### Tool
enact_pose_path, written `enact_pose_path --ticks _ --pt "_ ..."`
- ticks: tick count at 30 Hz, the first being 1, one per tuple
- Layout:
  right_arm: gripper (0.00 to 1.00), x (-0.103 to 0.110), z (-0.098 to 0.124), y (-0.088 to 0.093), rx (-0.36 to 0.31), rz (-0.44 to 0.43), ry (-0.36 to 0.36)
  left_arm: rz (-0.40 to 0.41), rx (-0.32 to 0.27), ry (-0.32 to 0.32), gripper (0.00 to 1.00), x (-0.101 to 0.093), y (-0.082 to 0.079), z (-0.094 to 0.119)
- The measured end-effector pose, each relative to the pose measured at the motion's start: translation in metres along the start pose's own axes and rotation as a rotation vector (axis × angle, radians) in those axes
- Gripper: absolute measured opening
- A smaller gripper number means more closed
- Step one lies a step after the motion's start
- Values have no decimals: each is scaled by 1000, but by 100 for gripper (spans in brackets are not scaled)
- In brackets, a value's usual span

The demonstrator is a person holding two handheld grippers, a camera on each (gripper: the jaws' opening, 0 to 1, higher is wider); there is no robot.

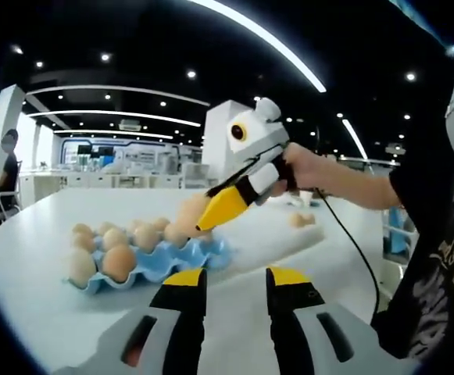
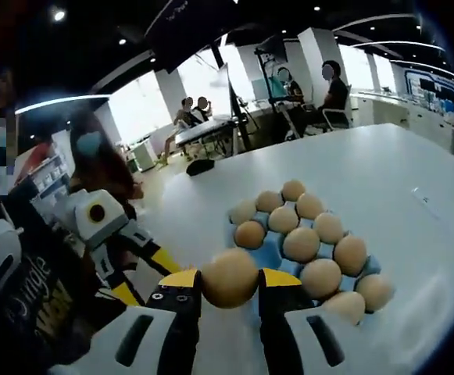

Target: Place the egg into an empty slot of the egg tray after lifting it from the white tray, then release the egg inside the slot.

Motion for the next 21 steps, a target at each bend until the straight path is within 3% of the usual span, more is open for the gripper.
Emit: enact_pose_path --ticks 11,21 --pt "30 -17 -32 -14 84 76 -7 6 -4 -13 31 5 1 6" --pt "30 -26 -58 -14 181 127 3 6 -16 -30 31 10 0 16"
Point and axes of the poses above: the point that each gripper's makers call its tool centre point, and the gripper's own axes: z roughly backward along the fingers, x roughly to its left, y roughly out of its underside, the point moved 7 cm from there along z, roughly backward along the fingers, and after that the axes turned 12 degrees about y, right-handed, at the moved point
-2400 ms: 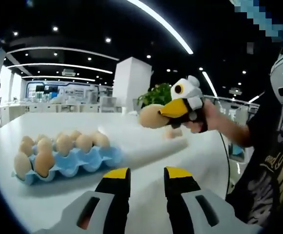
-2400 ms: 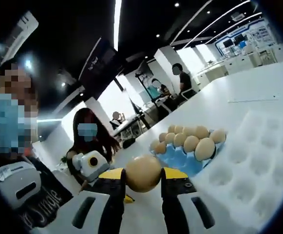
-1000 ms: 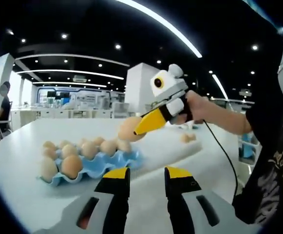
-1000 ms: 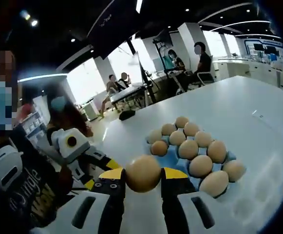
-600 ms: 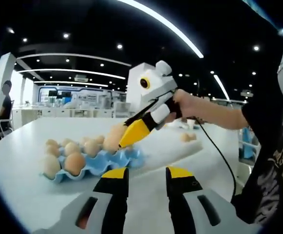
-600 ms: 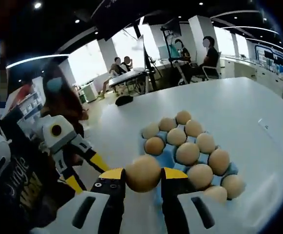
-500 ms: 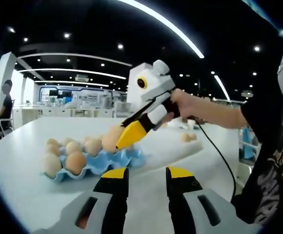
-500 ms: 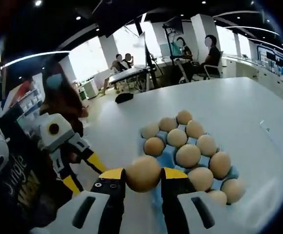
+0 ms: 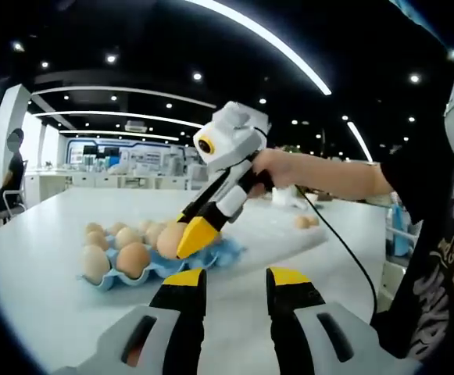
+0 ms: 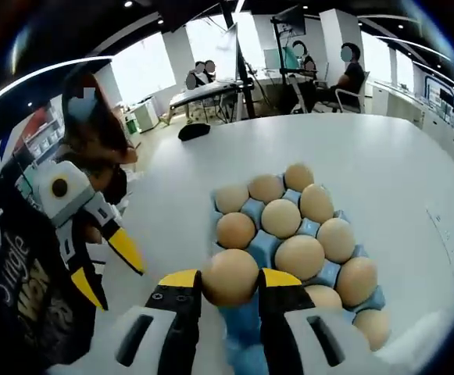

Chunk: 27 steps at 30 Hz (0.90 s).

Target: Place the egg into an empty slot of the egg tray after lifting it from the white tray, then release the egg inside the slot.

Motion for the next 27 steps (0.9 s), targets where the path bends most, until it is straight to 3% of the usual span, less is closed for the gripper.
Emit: enact_pose_path --ticks 11,16,20,27 --pt "30 16 -5 -2 84 76 5 5 -13 -3 31 2 0 6" --pt "30 22 -11 -7 150 156 19 5 -14 5 31 2 1 7" --pt "30 17 -13 -9 225 286 76 1 -11 8 31 2 0 7" --pt "31 20 -21 -15 333 400 77 4 -10 10 31 4 0 7"
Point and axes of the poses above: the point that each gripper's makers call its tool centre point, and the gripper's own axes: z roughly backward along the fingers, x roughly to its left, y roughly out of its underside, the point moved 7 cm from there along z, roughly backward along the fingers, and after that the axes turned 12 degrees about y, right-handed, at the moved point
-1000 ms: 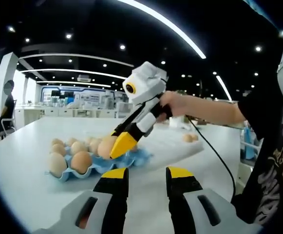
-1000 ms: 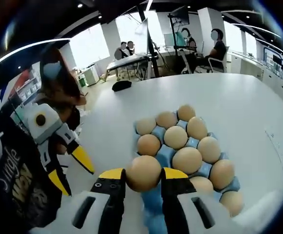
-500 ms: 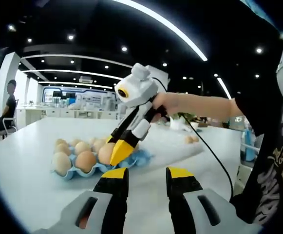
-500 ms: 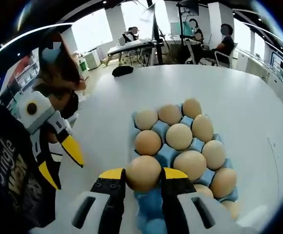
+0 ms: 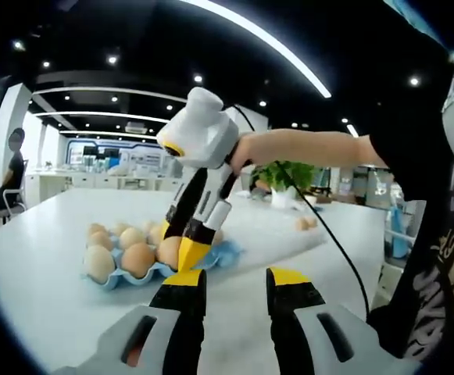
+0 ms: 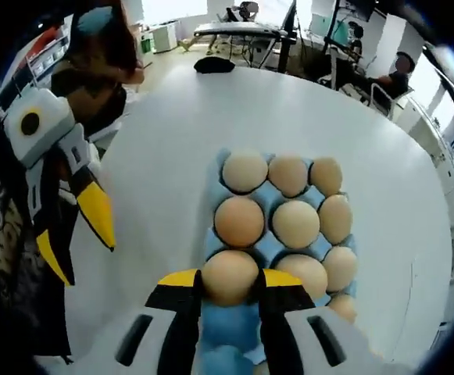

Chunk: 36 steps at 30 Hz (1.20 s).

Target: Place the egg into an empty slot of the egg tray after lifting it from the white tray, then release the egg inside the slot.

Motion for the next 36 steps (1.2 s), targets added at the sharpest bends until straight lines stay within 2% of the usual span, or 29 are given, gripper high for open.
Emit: enact_pose_path --ticks 6,10,13,14,18,19,21,24,26,28,32,34,36 --pt "31 -3 1 -2 22 28 -13 0 -2 9 30 0 -1 0" --pt "32 -2 3 0 3 65 8 7 -13 19 30 1 0 1" --pt "31 0 6 2 -25 45 15 16 -10 29 30 3 3 -1" --pt "31 -5 5 1 -35 39 16 17 -7 32 30 3 3 -2" --pt "32 -8 8 5 -82 12 25 23 -6 52 31 3 3 -7" --pt "33 -10 11 5 -117 -17 37 20 -4 56 31 2 1 -9" --pt "33 -11 20 9 -137 -44 44 17 -4 67 31 1 -1 -12" --pt "36 -15 39 11 -226 -100 83 12 -2 81 32 0 -3 -16" --pt "36 -18 51 17 -257 -147 94 14 0 89 34 1 -1 -20" --pt "37 -25 64 20 -316 -191 138 8 2 95 35 0 -2 -24" --pt "41 -24 87 42 -366 -245 183 4 12 114 37 -2 -2 -31" --pt "43 -26 92 47 -383 -261 203 2 17 123 38 -3 -3 -34" --pt "43 -18 98 56 -408 -279 229 1 18 132 38 -5 -4 -37"
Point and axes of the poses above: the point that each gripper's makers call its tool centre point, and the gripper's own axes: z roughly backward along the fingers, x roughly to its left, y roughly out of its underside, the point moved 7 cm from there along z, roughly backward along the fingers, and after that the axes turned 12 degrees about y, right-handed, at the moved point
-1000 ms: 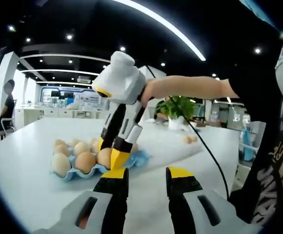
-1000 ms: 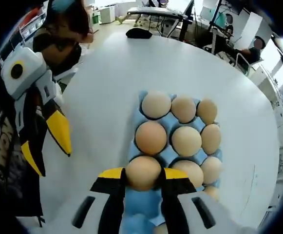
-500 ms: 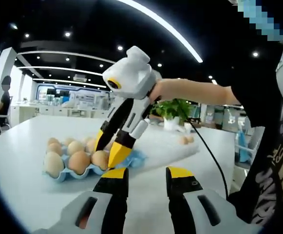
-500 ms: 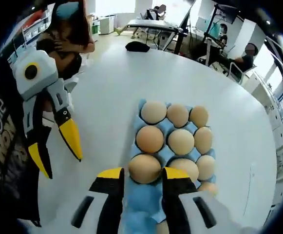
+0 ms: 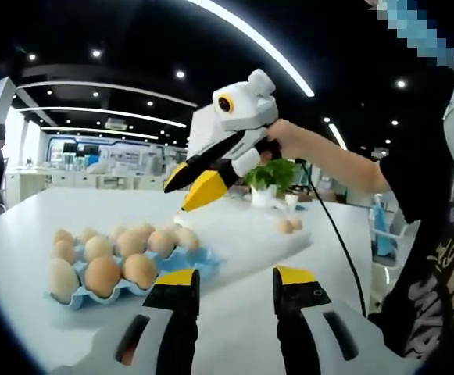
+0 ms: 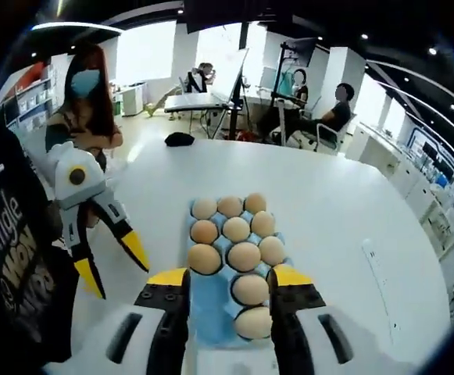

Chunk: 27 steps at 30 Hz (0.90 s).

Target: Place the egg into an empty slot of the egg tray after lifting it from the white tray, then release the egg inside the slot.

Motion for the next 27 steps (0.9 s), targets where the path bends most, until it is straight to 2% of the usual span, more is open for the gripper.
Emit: enact_pose_path --ticks 3,7,10,15,18,27 --pt "45 0 9 10 -26 -45 20 -1 4 11 39 -1 -1 -5" --pt "46 -4 22 23 -73 -105 80 -4 8 29 40 -4 -3 -10" --pt "47 -3 28 34 -81 -150 75 -3 14 40 41 -5 -4 -13" --pt "49 -5 38 51 -107 -172 147 -5 21 56 43 -7 -6 -18" --pt "50 -8 50 60 -141 -231 172 -11 33 62 45 -8 -7 -21" --pt "52 -13 79 89 -137 -256 253 0 73 76 53 -12 2 -31"
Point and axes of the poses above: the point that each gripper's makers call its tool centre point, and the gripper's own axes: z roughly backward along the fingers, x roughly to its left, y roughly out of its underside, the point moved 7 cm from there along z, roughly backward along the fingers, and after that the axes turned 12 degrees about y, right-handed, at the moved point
